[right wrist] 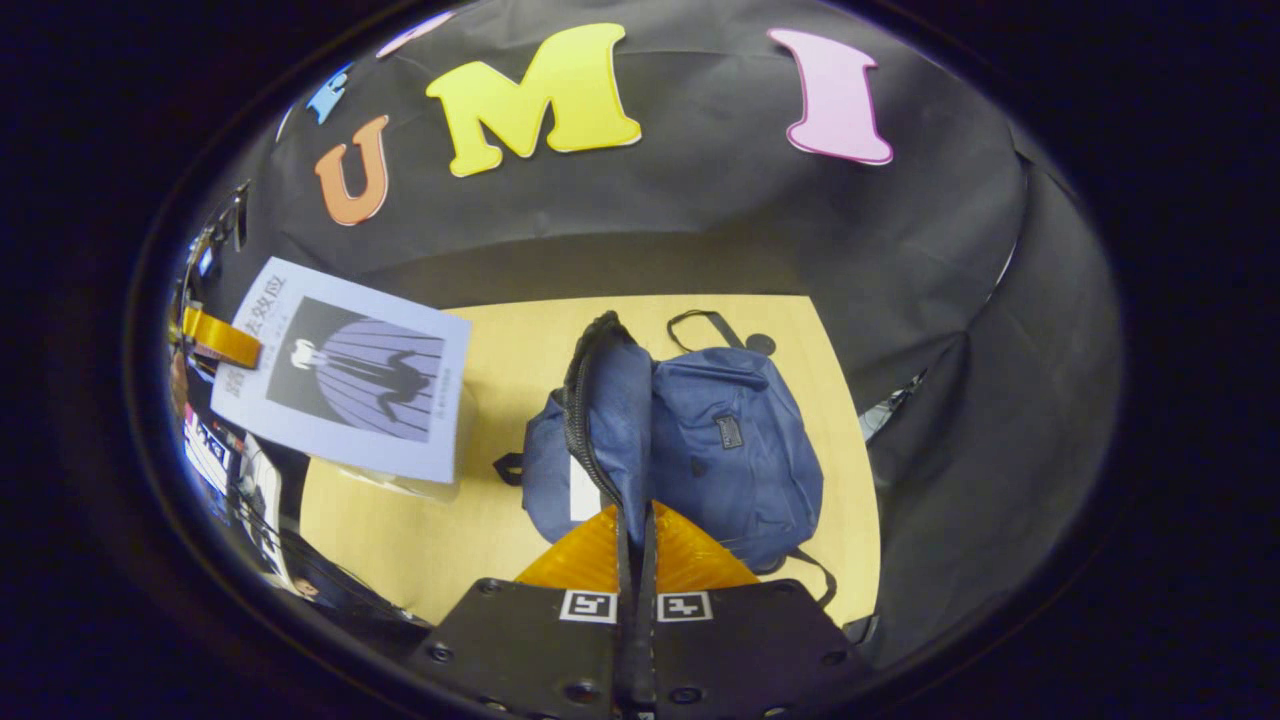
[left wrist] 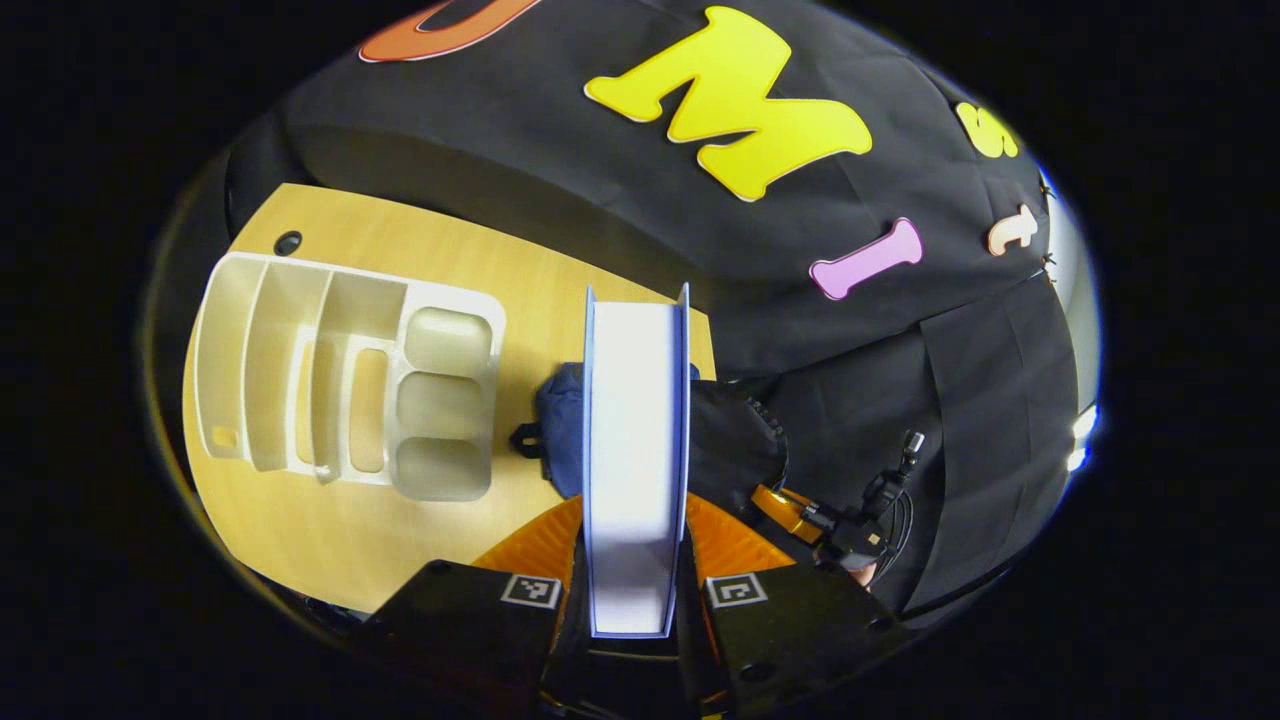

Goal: Open the schoolbag, grab two books from the bookshelf and put them into the schoolbag.

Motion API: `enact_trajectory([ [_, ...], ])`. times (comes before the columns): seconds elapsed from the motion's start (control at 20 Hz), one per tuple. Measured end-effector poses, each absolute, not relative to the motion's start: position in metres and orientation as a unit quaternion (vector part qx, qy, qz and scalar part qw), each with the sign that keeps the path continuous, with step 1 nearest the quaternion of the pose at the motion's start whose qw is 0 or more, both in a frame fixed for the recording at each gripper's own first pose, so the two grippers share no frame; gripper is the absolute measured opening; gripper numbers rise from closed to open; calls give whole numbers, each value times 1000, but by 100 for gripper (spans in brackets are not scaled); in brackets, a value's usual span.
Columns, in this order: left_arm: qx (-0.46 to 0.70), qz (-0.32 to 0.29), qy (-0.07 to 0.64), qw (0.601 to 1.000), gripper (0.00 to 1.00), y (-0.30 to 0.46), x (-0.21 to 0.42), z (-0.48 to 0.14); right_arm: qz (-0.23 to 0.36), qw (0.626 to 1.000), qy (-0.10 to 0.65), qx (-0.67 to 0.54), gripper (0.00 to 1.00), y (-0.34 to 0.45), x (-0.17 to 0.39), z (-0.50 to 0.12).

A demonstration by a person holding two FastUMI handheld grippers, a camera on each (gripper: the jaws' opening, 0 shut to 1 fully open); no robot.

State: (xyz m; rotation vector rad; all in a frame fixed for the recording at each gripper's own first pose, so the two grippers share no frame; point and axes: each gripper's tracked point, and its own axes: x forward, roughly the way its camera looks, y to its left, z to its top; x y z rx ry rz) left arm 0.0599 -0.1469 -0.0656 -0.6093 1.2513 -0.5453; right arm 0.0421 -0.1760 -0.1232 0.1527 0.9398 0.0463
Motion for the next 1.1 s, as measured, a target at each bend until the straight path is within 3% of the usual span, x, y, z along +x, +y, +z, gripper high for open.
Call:
enact_trajectory([
  [0.05, -282, -247, 574, 728, 39, -156, 58, -76, 21, 888, 453, 75, 3, -178, 43, -123],
  [0.25, -302, -254, 597, 698, 39, -196, 44, -118, 17, 888, 452, 79, 0, -185, 44, -119],
  [0.3, -307, -253, 601, 693, 44, -207, 43, -127, 16, 888, 453, 80, 0, -185, 44, -120],
  [0.4, -318, -256, 608, 680, 39, -227, 41, -145, 15, 888, 453, 80, 0, -189, 45, -119],
  [0.5, -336, -259, 611, 668, 44, -245, 43, -160, 15, 889, 451, 82, 0, -190, 46, -117],
  [0.55, -341, -259, 610, 666, 39, -254, 44, -168, 14, 890, 448, 79, 0, -192, 47, -114],
  [1.1, -384, -294, 588, 648, 39, -333, 59, -232, 14, 903, 422, 76, 0, -193, 54, -87],
])
